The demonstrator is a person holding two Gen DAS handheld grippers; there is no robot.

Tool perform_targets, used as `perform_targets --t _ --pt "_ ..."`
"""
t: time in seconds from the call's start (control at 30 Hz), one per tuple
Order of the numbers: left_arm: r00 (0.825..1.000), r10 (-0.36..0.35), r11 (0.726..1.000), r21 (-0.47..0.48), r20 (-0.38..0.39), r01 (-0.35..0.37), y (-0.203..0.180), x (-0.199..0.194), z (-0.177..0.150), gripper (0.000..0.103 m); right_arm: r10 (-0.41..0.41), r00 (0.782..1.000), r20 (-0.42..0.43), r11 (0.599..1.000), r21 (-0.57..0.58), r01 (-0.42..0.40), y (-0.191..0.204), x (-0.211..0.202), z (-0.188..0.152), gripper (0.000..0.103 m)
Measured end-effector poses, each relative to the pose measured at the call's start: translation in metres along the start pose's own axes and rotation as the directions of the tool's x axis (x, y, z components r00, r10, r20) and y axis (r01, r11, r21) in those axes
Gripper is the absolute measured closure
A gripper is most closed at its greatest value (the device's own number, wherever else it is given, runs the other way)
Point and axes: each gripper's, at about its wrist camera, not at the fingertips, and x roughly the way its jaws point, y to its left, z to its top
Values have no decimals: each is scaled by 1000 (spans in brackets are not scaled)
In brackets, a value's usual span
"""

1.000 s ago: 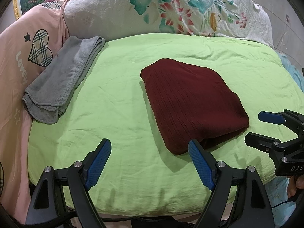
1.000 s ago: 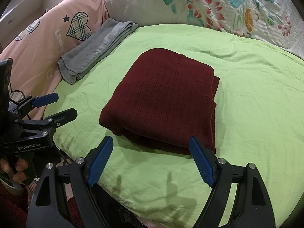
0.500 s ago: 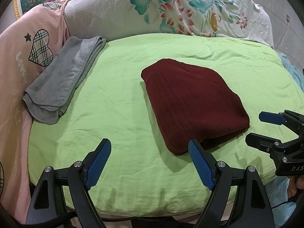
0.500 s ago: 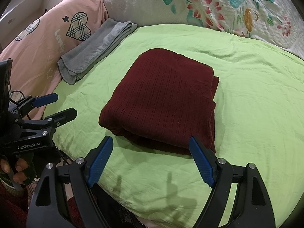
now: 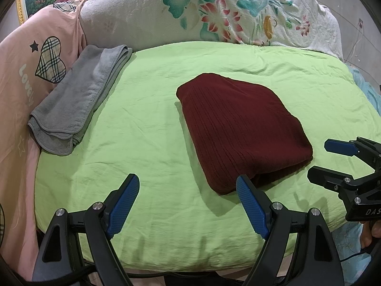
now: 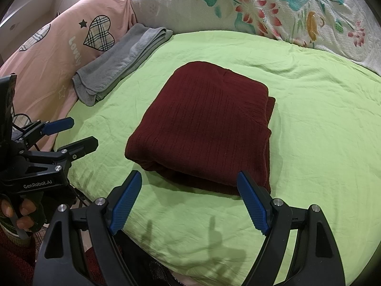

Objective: Fold large clothes

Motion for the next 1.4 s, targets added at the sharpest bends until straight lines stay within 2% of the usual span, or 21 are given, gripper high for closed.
perform_targets --t 1.4 --pt "1000 -7 1000 11 -15 8 -3 9 6 19 7 1000 -5 1000 4 -7 -11 4 4 21"
